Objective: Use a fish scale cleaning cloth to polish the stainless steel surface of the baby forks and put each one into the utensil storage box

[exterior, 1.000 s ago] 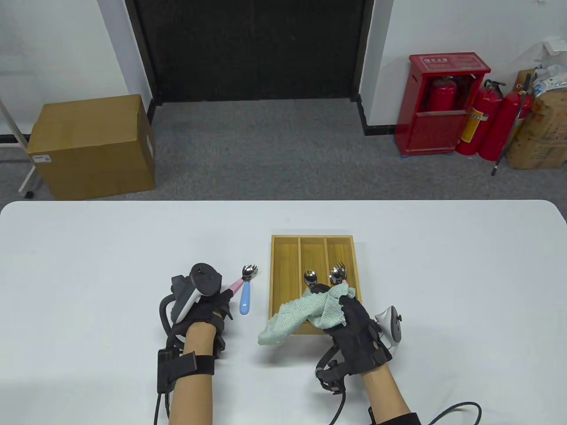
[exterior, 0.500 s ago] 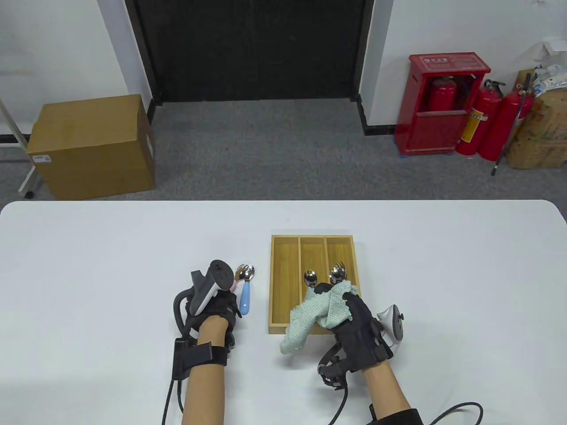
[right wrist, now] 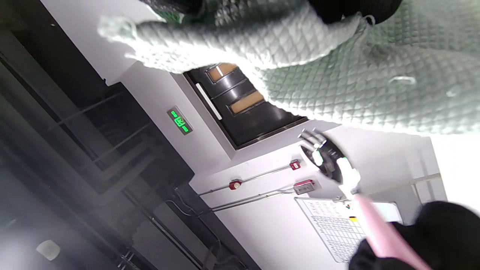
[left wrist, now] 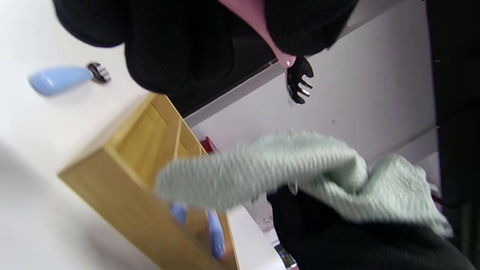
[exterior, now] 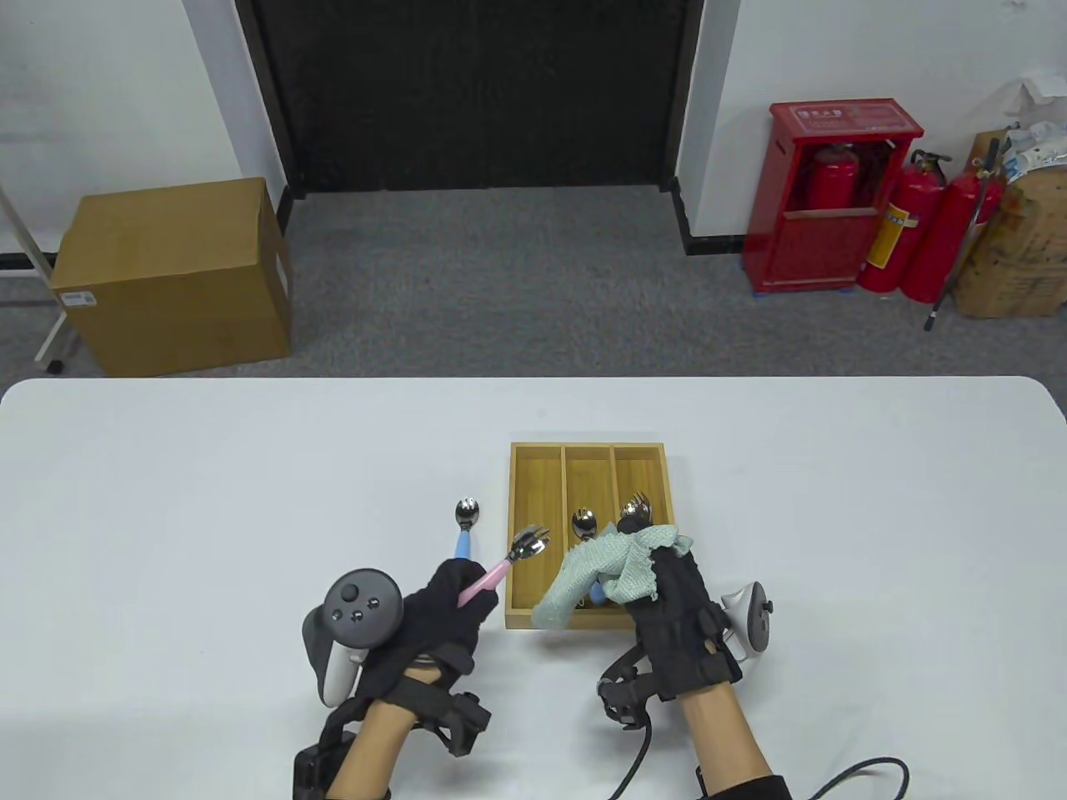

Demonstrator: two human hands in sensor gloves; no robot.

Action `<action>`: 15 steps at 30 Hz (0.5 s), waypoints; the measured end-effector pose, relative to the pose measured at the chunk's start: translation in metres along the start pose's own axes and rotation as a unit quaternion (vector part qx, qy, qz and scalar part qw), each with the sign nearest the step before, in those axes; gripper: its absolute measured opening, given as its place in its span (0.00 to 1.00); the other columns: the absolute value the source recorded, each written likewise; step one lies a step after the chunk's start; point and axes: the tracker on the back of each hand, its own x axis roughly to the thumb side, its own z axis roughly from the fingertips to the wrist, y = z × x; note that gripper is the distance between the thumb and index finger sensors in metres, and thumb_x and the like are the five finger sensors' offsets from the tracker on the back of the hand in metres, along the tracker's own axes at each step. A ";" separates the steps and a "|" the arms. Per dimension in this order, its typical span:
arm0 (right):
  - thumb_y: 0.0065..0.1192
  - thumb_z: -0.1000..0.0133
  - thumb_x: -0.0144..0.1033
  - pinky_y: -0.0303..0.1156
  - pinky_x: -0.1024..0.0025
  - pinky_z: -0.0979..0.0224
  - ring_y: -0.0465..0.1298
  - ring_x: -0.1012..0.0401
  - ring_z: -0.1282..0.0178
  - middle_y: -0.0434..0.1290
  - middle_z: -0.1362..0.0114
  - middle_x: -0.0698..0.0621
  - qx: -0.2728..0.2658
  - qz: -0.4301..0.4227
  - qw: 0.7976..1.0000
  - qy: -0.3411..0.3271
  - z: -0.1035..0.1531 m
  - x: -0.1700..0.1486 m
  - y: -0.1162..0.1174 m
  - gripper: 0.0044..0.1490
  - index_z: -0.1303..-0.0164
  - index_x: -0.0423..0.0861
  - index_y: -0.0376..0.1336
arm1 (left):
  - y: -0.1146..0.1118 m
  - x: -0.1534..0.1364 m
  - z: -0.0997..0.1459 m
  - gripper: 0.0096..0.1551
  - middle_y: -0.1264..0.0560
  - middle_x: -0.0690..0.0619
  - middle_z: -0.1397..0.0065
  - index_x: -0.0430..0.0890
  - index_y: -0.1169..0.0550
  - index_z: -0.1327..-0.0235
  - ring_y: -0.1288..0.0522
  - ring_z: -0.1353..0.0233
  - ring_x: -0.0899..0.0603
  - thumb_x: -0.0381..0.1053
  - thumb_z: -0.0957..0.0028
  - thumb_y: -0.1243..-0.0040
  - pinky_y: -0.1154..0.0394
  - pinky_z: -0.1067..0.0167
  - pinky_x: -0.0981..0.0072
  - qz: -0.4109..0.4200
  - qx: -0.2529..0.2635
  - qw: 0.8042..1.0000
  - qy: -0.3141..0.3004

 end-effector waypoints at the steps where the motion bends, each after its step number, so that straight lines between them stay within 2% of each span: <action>1: 0.45 0.38 0.47 0.58 0.36 0.28 0.57 0.38 0.23 0.47 0.17 0.41 0.002 -0.001 1.000 -0.001 0.000 0.000 0.000 0.26 0.33 0.48 0.55 | -0.007 -0.002 0.002 0.26 0.20 0.43 0.37 0.47 0.25 0.39 0.15 0.47 0.41 0.55 0.48 0.37 0.26 0.42 0.40 0.014 -0.017 1.000 0.003; 2: 0.45 0.38 0.47 0.57 0.36 0.28 0.56 0.38 0.23 0.47 0.17 0.41 0.006 -0.001 1.000 -0.003 0.000 0.000 0.000 0.26 0.33 0.49 0.55 | -0.013 -0.004 0.004 0.26 0.21 0.43 0.37 0.47 0.26 0.38 0.15 0.46 0.41 0.56 0.47 0.38 0.26 0.42 0.40 0.028 -0.032 0.999 0.009; 3: 0.46 0.38 0.47 0.57 0.36 0.28 0.56 0.38 0.23 0.47 0.17 0.41 0.010 -0.001 1.000 -0.002 -0.001 0.001 0.002 0.26 0.33 0.49 0.56 | -0.017 -0.005 0.006 0.26 0.21 0.43 0.37 0.47 0.26 0.38 0.16 0.47 0.41 0.56 0.46 0.38 0.27 0.42 0.40 0.040 -0.025 0.999 0.009; 7: 0.53 0.40 0.48 0.53 0.34 0.28 0.51 0.37 0.21 0.47 0.17 0.40 0.044 0.013 0.999 0.009 0.000 0.001 0.013 0.25 0.36 0.49 0.62 | -0.021 -0.002 0.006 0.26 0.21 0.44 0.38 0.47 0.27 0.38 0.16 0.47 0.43 0.56 0.46 0.39 0.26 0.41 0.40 0.004 -0.017 1.000 -0.007; 11: 0.61 0.42 0.48 0.51 0.34 0.28 0.46 0.37 0.20 0.48 0.15 0.43 0.083 0.077 0.993 0.017 -0.001 0.000 0.026 0.24 0.40 0.49 0.69 | -0.022 -0.005 0.007 0.26 0.20 0.44 0.40 0.47 0.26 0.38 0.15 0.49 0.43 0.56 0.47 0.39 0.27 0.41 0.39 0.025 -0.029 0.999 -0.018; 13: 0.63 0.44 0.49 0.53 0.33 0.29 0.49 0.36 0.21 0.49 0.15 0.43 0.101 0.136 0.985 0.012 -0.003 0.000 0.030 0.25 0.40 0.50 0.70 | -0.024 -0.008 0.007 0.26 0.20 0.44 0.40 0.46 0.25 0.38 0.15 0.49 0.43 0.55 0.48 0.38 0.27 0.41 0.39 0.053 -0.050 0.997 -0.014; 15: 0.65 0.45 0.46 0.59 0.32 0.31 0.59 0.35 0.24 0.51 0.16 0.40 0.129 0.175 0.976 0.015 -0.004 0.000 0.033 0.25 0.40 0.50 0.70 | -0.025 -0.011 0.007 0.26 0.20 0.43 0.40 0.46 0.25 0.39 0.16 0.49 0.42 0.55 0.48 0.38 0.27 0.41 0.38 0.077 -0.069 0.994 -0.019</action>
